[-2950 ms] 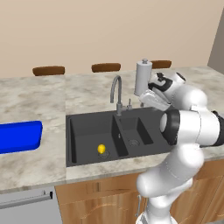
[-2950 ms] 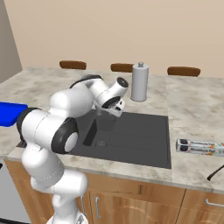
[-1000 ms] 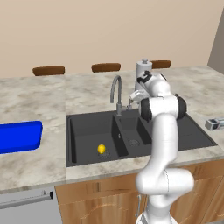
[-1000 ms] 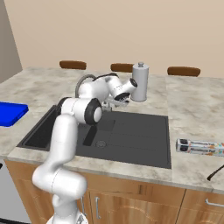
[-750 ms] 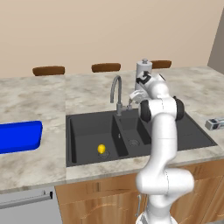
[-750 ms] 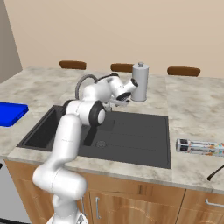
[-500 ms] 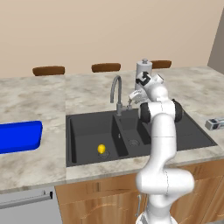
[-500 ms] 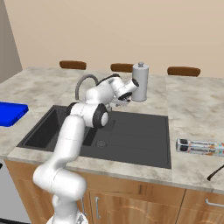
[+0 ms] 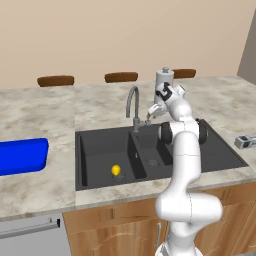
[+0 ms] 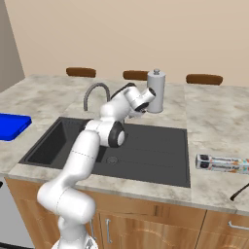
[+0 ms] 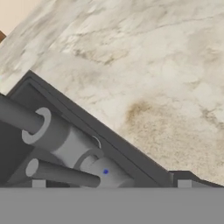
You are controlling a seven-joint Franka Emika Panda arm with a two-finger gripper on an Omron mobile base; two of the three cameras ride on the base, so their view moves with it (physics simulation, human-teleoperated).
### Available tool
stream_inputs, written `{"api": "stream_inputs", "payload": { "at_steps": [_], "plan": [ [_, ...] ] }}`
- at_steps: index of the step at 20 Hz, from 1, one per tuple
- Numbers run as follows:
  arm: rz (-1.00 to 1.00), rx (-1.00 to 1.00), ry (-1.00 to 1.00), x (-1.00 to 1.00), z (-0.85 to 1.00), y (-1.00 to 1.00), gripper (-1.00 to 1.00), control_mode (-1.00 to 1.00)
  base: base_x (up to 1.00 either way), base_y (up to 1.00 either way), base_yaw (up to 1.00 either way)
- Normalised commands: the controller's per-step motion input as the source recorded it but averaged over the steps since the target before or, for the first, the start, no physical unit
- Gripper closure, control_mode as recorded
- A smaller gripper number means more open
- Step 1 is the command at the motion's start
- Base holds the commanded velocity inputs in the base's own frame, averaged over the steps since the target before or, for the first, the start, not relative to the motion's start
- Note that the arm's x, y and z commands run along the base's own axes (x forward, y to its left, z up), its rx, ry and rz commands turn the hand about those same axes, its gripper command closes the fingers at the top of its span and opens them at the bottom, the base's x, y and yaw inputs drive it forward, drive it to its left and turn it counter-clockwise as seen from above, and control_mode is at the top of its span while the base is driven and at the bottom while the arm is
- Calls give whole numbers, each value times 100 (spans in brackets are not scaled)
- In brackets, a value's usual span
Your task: Pick up all produce items and place them in the sink. Turn on the sink faucet to wash them. Then turn the sink off and put them in the tray.
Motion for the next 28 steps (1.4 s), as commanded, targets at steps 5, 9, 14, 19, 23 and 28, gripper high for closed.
{"api": "stream_inputs", "payload": {
  "at_steps": [5, 9, 14, 19, 23, 28],
  "plan": [
    [8, 0, -9, 0, 0, 13, -100, -100, 0, 0, 0],
    [6, -1, -10, -12, -1, 15, -100, -100, 0, 0, 0],
    [4, -3, -6, -4, -4, 20, -100, -100, 0, 0, 0],
    [2, -7, 0, -15, -27, 25, -100, -100, 0, 0, 0],
    [0, -5, -2, -13, -14, 15, -100, -100, 0, 0, 0],
    [0, -3, -6, -14, -16, 13, -100, -100, 0, 0, 0]
  ]
}}
